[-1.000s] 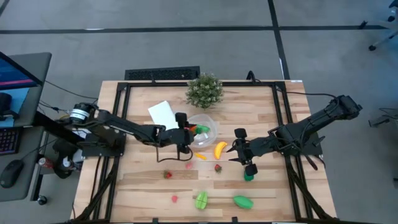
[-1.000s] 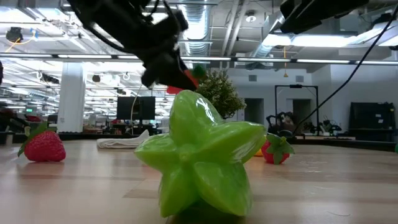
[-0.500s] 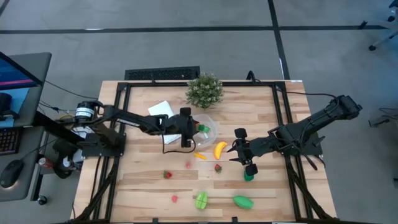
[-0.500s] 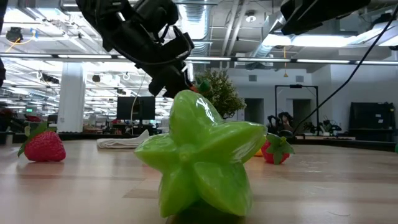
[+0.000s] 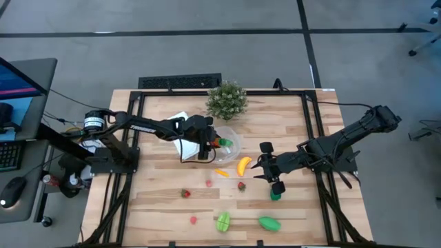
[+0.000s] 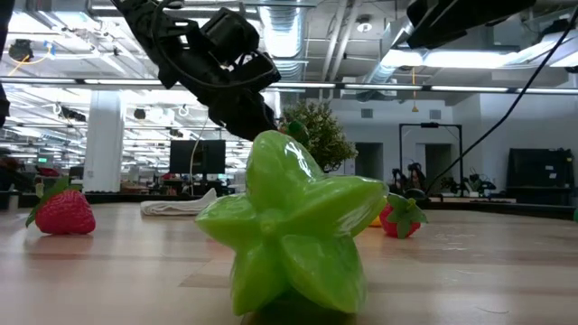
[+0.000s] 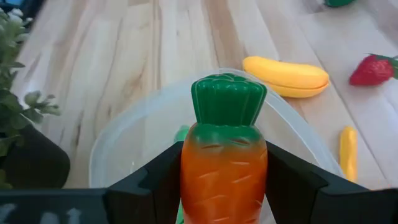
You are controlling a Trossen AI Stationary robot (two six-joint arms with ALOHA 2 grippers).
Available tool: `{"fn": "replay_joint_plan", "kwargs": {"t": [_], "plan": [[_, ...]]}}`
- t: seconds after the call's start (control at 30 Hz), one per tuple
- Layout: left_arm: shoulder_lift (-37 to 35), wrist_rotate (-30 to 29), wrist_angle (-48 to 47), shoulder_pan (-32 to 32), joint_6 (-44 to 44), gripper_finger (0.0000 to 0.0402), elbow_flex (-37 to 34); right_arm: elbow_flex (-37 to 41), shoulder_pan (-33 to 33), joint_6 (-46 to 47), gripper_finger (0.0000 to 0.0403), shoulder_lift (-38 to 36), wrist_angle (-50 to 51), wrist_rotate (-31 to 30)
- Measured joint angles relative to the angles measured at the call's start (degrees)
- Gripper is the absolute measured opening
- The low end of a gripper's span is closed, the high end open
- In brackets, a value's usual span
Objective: Pick and placing Produce into tupperware
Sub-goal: Put the orange carrot into the transparent bin
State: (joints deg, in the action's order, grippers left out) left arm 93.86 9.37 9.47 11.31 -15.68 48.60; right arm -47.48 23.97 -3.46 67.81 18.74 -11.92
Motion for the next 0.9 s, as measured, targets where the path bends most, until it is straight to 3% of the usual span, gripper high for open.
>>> {"fn": "replay_joint_plan", "kwargs": {"t": [0.47,0.77,0.9], "plan": [[0.09,2.43,-1.50,0.26,-0.11,0.0182,0.00,0.00,0.00,0.01,0.0146,0.87,-0.97,-0.02],[7.75,3.23,0.14,0.26,0.48,0.0182,0.88,0.02,0.00,0.31,0.0146,0.90,-1.30,-0.02],[7.82,2.93,0.59,0.35,0.46,0.0182,1.14,0.02,0.00,0.78,0.0146,0.90,-0.62,0.02]]}}
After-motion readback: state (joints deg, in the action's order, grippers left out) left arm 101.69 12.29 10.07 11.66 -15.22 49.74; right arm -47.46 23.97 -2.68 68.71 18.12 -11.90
